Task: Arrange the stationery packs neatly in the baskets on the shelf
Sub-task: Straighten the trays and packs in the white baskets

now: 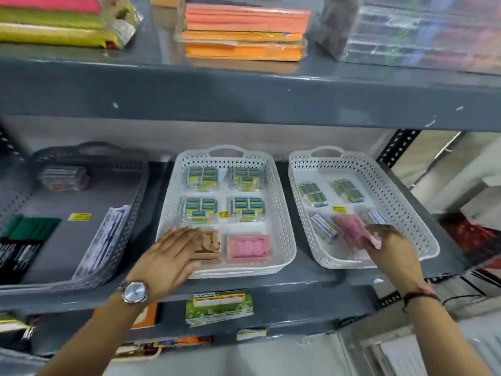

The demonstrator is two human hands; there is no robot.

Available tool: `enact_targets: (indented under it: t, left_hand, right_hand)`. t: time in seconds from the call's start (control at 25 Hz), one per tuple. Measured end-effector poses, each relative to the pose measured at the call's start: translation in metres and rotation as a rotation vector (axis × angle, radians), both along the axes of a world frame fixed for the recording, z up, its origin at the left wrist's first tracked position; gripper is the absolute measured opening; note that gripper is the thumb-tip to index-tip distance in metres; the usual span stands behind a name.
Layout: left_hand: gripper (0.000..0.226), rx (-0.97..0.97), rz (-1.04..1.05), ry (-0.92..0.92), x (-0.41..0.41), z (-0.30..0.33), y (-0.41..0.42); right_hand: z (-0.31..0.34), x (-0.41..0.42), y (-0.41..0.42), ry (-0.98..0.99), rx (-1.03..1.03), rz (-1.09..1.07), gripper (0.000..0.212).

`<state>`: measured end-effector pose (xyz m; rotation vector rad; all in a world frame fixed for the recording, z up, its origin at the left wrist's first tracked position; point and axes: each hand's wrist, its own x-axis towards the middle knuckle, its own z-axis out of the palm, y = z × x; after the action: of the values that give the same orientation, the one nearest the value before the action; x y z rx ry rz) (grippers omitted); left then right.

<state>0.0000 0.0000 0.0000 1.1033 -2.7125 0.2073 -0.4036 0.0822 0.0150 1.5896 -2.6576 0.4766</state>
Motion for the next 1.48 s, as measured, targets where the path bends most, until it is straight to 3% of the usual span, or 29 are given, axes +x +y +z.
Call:
enact_targets:
  t: [0.12,0.2,0.32,0.52,0.72,0.76,0.84,0.96,1.08,1.28,1.48]
  left_hand:
    - [0.075,0.018,0.069,0.050,-0.008,-0.002,0.000]
    - [0.074,0.059,0.107,0.055,-0.011,-0.007,0.002]
    - [0.072,0.082,0.107,0.066,-0.009,-0.008,0.003]
    - [0.069,0.018,0.127,0.118,-0.009,-0.009,0.004]
    - [0.053,0.012,0.119,0.143,0.000,-0.020,0.016]
    - [0.052,0.016,0.120,0.157,0.002,-0.023,0.017]
    - [0.053,0.021,0.134,0.163,0.004,-0.026,0.018]
    - [0.048,0.007,0.138,0.141,0.006,-0.026,0.019]
    - [0.045,-0.023,0.125,0.141,0.009,-0.029,0.021]
    - [0.045,-0.034,0.132,0.111,0.010,-0.035,0.028]
    - [0.046,0.020,0.179,0.086,0.010,-0.036,0.031]
  right_hand:
    - [0.005,-0.015,-0.024,-0.129,0.355,-0.047,0.047]
    - [0.005,-0.016,-0.037,-0.202,0.475,-0.036,0.053]
    - [-0.003,-0.014,-0.041,-0.290,0.427,-0.079,0.055]
    - [0.002,-0.011,-0.046,-0.215,0.416,-0.151,0.058]
    - [0.039,0.012,-0.030,-0.144,0.108,-0.189,0.058]
    - [0.045,0.020,-0.029,-0.126,0.009,-0.120,0.055]
    - [0.052,0.040,-0.028,-0.163,-0.150,0.128,0.024]
    - [0.049,0.074,-0.042,-0.202,-0.066,0.515,0.054]
    - [0.038,0.105,-0.062,-0.172,0.040,0.772,0.057]
    - [0.016,0.124,-0.083,0.015,0.257,0.873,0.056]
    - [0.001,0.131,-0.081,-0.005,0.382,0.835,0.053]
